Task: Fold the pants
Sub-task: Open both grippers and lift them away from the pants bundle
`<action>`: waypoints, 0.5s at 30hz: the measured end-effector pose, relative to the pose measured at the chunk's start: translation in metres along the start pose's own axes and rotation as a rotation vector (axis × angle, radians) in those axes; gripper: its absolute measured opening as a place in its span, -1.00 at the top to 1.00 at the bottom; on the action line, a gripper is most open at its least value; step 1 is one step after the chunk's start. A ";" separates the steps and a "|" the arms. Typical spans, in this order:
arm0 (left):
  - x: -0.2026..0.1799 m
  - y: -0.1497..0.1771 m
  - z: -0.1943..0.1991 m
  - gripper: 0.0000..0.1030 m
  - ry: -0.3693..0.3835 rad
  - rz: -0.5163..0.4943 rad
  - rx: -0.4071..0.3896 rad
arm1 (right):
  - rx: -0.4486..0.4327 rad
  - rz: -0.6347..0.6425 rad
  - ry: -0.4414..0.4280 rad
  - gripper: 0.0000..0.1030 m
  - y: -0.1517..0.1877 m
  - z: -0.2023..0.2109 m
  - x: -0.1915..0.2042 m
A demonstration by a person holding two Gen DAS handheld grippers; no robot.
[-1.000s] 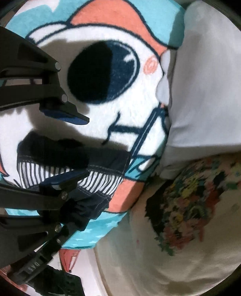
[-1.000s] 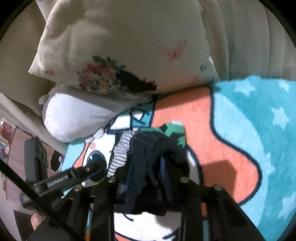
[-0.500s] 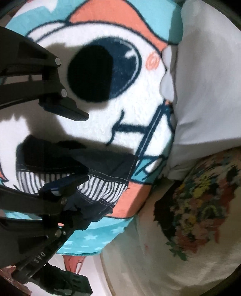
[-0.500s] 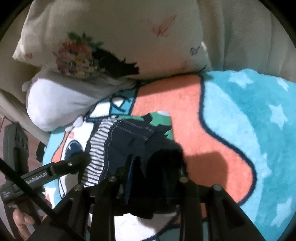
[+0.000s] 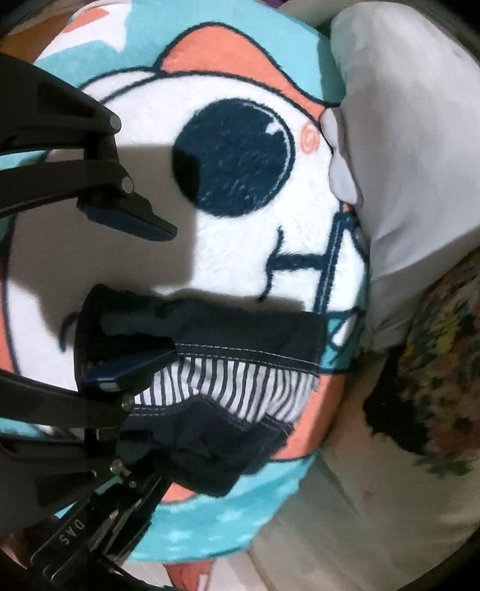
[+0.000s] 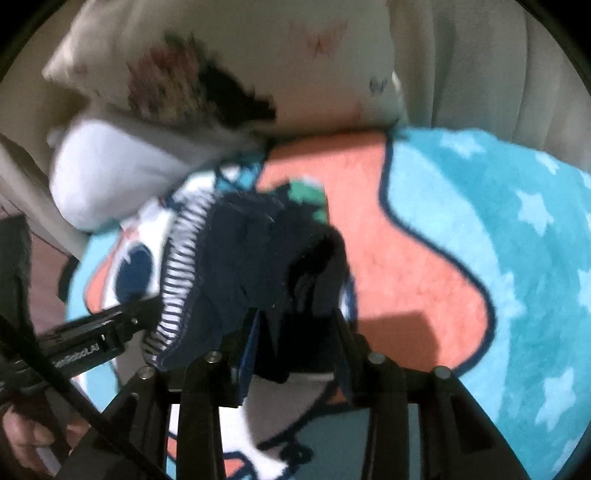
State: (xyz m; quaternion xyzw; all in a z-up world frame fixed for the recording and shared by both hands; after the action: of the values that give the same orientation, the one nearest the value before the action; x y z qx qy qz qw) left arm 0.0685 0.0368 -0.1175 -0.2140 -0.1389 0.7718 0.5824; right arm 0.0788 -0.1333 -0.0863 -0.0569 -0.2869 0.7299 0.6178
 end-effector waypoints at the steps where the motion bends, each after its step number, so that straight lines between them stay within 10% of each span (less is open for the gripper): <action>1: 0.001 0.001 -0.003 -0.32 -0.020 -0.013 -0.005 | 0.005 0.002 0.014 -0.08 0.003 -0.005 -0.003; 15: 0.009 0.013 0.057 -0.38 0.017 -0.050 -0.050 | -0.116 -0.118 0.096 -0.26 0.029 0.059 -0.015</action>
State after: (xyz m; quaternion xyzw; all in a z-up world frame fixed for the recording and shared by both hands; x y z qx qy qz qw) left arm 0.0279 0.0434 -0.0754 -0.2315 -0.1583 0.7516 0.5971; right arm 0.0311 -0.1697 -0.0552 -0.1105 -0.3017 0.6707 0.6686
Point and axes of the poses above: each gripper's, at about its wrist camera, not at the fingertips, and z roughly against the way its jaws point, x to its left, y to its underside, the point moved 4 cm from there along -z, roughly the way its jaws point, and after that the axes turned 8 degrees about -x, right-handed, at the moved point
